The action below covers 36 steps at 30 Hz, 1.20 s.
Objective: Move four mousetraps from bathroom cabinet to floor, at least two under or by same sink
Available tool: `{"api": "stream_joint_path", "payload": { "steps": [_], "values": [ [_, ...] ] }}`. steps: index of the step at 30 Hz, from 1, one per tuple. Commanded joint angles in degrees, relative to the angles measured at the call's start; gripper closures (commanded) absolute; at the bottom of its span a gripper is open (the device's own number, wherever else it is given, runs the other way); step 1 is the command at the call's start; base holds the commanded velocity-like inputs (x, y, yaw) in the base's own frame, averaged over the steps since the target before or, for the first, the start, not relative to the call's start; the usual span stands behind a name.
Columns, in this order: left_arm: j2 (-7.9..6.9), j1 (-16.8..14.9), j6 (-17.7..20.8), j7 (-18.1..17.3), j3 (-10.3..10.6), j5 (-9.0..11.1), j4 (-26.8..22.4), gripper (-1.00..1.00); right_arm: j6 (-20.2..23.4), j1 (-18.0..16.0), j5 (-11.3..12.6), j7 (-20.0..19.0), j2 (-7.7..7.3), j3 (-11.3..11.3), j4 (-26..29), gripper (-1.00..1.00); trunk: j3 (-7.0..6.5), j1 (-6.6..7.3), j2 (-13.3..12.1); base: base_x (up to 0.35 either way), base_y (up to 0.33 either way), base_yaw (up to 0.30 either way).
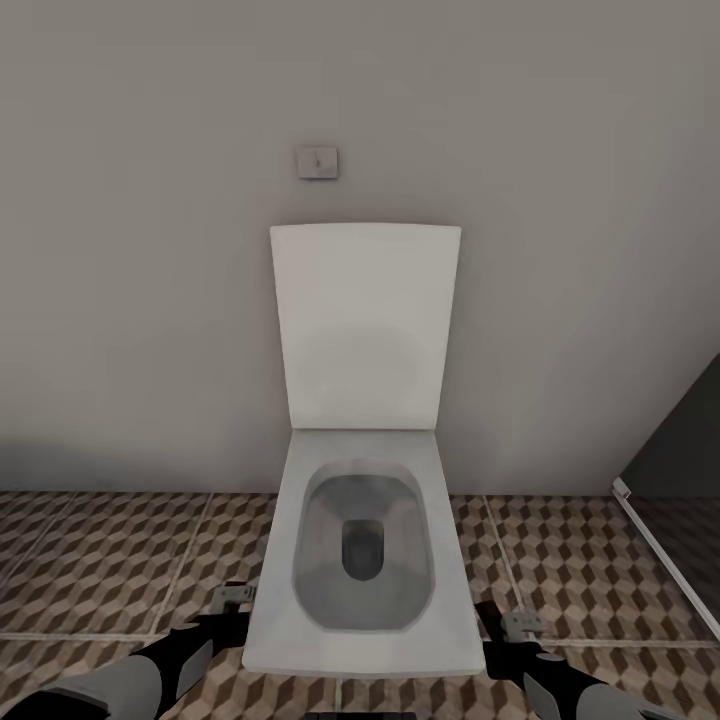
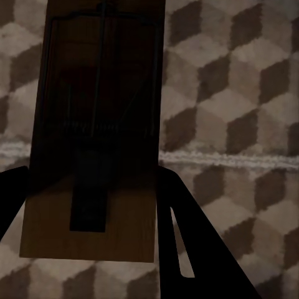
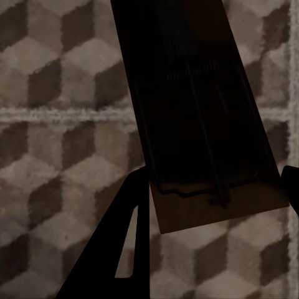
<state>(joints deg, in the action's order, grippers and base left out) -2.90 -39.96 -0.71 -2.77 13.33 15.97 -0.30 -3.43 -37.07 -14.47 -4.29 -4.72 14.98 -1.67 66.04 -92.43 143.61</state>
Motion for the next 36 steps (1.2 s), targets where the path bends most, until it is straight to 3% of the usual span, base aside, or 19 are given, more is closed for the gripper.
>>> {"api": "stream_joint_path", "payload": {
  "steps": [1, 36],
  "values": [
    [-0.01, -0.03, -0.08, -0.21, 0.47, 0.43, 0.04, 1.00, -0.31, -0.06, -0.39, -0.10, -0.03, 0.49, -0.18, 1.00, 0.04, 0.01, 0.02, 0.000, 0.000, 0.000],
    [-0.07, 1.62, 1.15, -0.21, 0.47, 1.06, 0.12, 1.00, -0.08, 0.07, -0.39, -0.11, -0.09, 0.49, -0.18, 1.00, 0.04, 0.01, 0.02, 0.000, 0.000, 0.000]
  ]
}}
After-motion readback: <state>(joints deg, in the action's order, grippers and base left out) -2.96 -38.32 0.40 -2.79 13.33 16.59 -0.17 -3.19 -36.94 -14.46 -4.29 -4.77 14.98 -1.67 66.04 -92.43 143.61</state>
